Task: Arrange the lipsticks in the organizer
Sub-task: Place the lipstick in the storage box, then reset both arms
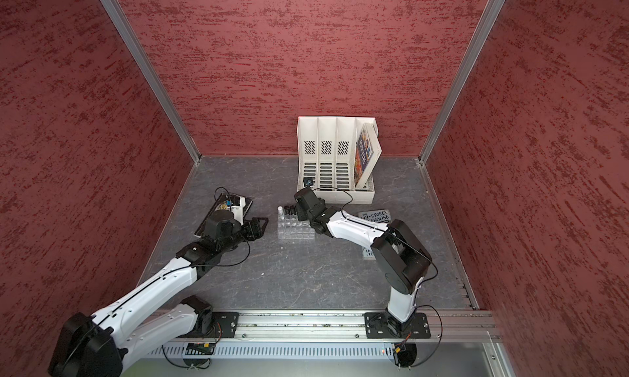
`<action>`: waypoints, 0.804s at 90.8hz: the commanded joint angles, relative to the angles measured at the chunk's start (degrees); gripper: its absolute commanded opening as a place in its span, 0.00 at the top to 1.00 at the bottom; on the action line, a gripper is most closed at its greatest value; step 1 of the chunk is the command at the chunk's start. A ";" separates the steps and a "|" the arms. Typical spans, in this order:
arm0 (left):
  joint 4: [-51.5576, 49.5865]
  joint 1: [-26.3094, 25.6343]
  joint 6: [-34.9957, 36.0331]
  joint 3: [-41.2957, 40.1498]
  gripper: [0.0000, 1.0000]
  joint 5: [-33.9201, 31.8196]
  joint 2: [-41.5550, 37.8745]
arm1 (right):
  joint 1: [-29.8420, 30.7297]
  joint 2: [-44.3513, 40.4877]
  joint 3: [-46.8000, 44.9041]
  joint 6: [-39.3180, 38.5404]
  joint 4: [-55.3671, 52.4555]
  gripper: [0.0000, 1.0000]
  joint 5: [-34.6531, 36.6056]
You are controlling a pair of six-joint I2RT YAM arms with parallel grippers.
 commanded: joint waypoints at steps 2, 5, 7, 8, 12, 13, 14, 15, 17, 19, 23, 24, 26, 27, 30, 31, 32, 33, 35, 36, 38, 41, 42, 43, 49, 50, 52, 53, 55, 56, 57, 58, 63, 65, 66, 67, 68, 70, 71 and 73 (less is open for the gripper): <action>-3.18 0.31 2.41 1.08 0.26 -2.67 -2.65 | -1.17 -7.11 -1.25 3.77 -3.29 0.50 -2.24; -4.27 0.32 3.00 1.42 0.26 -3.62 -3.34 | -2.16 -9.00 -2.15 5.42 -4.29 0.50 -3.96; -4.99 0.27 3.34 1.60 0.26 -4.66 -3.90 | -2.93 -10.23 -2.89 6.50 -4.86 0.50 -5.34; -5.39 0.29 3.47 1.73 0.26 -5.06 -4.14 | -3.28 -11.04 -3.43 6.97 -5.10 0.50 -6.06; -6.29 0.32 4.12 1.83 0.25 -6.79 -5.44 | -5.30 -13.94 -5.37 9.09 -5.73 0.49 -8.75; -6.35 0.32 4.30 1.76 0.25 -7.36 -5.83 | -5.69 -14.74 -5.72 9.50 -5.93 0.48 -9.61; -6.37 0.32 4.43 1.68 0.25 -7.82 -6.16 | -6.07 -15.49 -6.16 9.96 -6.21 0.48 -10.25; -6.34 0.32 4.50 1.51 0.25 -8.23 -6.37 | -6.60 -16.08 -6.33 10.33 -6.70 0.48 -10.97; -6.12 0.32 4.62 1.12 0.24 -8.99 -6.88 | -7.60 -17.23 -6.84 10.91 -7.62 0.47 -12.70; -5.63 0.32 4.82 0.62 0.24 -9.60 -7.24 | -8.49 -18.66 -7.05 11.23 -8.73 0.46 -13.86; -4.56 0.39 5.05 -0.18 0.24 -11.25 -7.55 | -9.78 -21.96 -7.09 11.06 -11.33 0.42 -15.27; -4.29 0.40 5.03 -0.30 0.24 -11.65 -7.54 | -10.04 -22.66 -7.06 10.88 -11.90 0.40 -15.33; -3.81 0.40 5.08 -0.39 0.23 -12.40 -7.35 | -10.48 -23.75 -7.00 10.39 -13.00 0.37 -15.33; -3.57 0.45 5.04 -0.36 0.23 -12.84 -7.22 | -10.70 -24.30 -6.97 10.15 -13.66 0.36 -15.22; -3.07 0.61 5.10 0.04 0.23 -13.76 -6.55 | -11.72 -26.22 -6.96 9.31 -15.23 0.31 -14.84; -2.89 0.64 5.23 0.20 0.22 -14.01 -6.30 | -12.15 -26.94 -7.13 9.08 -15.60 0.29 -14.76; -2.71 0.70 5.43 0.38 0.22 -14.22 -6.09 | -12.55 -26.94 -7.35 8.79 -15.88 0.28 -14.48; -2.62 0.77 5.57 0.59 0.22 -14.42 -5.76 | -13.01 -27.52 -7.50 8.60 -16.11 0.27 -14.32; -2.36 0.87 6.09 1.09 0.22 -15.13 -5.23 | -14.01 -28.71 -7.99 8.30 -16.25 0.24 -14.06; -2.31 0.90 6.30 1.30 0.21 -15.57 -4.98 | -14.58 -29.28 -8.39 8.18 -16.16 0.22 -14.06; -2.17 0.92 7.09 1.68 0.21 -16.59 -4.42 | -16.05 -30.02 -9.48 8.04 -15.72 0.20 -14.22; -2.12 1.01 8.72 1.96 0.20 -18.31 -3.65 | -18.31 -31.32 -10.75 7.83 -14.72 0.16 -14.36; -2.11 1.01 9.15 2.05 0.20 -18.88 -3.49 | -19.14 -31.60 -11.35 7.72 -14.21 0.14 -14.26; -2.06 1.02 9.54 2.04 0.19 -19.42 -3.36 | -19.69 -31.83 -11.96 7.58 -13.64 0.12 -14.12; -0.62 1.25 12.96 1.57 0.15 -23.66 -3.00 | -23.80 -32.98 -15.54 5.75 -9.89 0.05 -10.74; -0.26 1.35 13.42 1.28 0.14 -24.41 -3.03 | -24.39 -33.05 -16.30 5.28 -8.80 0.05 -9.63; 1.16 1.65 14.47 0.71 0.13 -25.83 -3.21 | -25.41 -33.16 -17.39 4.11 -6.63 0.03 -7.16; 2.08 1.86 14.84 0.32 0.12 -26.55 -3.31 | -25.81 -33.18 -18.02 3.49 -5.46 0.03 -5.73; 3.76 2.55 15.57 -0.37 0.11 -28.01 -3.43 | -26.42 -33.20 -19.54 1.99 -3.57 0.02 -3.00; 4.88 3.10 15.83 -0.70 0.11 -28.78 -3.42 | -26.76 -33.15 -20.36 1.12 -2.61 0.02 -1.37; 5.96 3.60 16.00 -1.09 0.11 -29.47 -3.46 | -26.93 -33.09 -21.17 0.32 -0.90 0.02 0.33; 6.86 4.20 16.17 -1.54 0.11 -30.00 -3.48 | -27.19 -33.01 -21.84 -0.64 0.57 0.01 1.44; 10.55 7.19 17.29 -3.07 0.11 -32.99 -3.43 | -28.41 -31.76 -24.62 -5.18 8.52 0.02 8.65; 12.49 8.47 17.79 -3.59 0.11 -33.64 -3.26 | -29.05 -31.26 -25.47 -6.00 10.62 0.02 10.93; 13.33 9.05 18.08 -3.94 0.11 -33.92 -3.12 | -29.43 -31.00 -25.83 -6.35 11.43 0.01 11.53; 14.23 9.69 18.40 -4.33 0.11 -34.29 -2.87 | -29.80 -30.69 -26.02 -6.66 12.01 0.02 11.96; 14.95 10.28 18.65 -4.66 0.11 -34.56 -2.66 | -30.12 -30.45 -26.15 -6.99 12.38 0.01 12.48; 16.71 11.55 19.27 -5.46 0.11 -35.15 -2.32 | -30.62 -29.70 -26.27 -7.66 12.78 0.01 13.45; 18.03 12.26 19.52 -5.88 0.11 -35.38 -2.08 | -30.97 -29.34 -26.28 -7.93 12.94 0.02 13.71; 20.12 13.56 19.71 -6.71 0.11 -35.60 -1.50 | -31.56 -28.74 -26.39 -8.59 13.33 0.02 14.87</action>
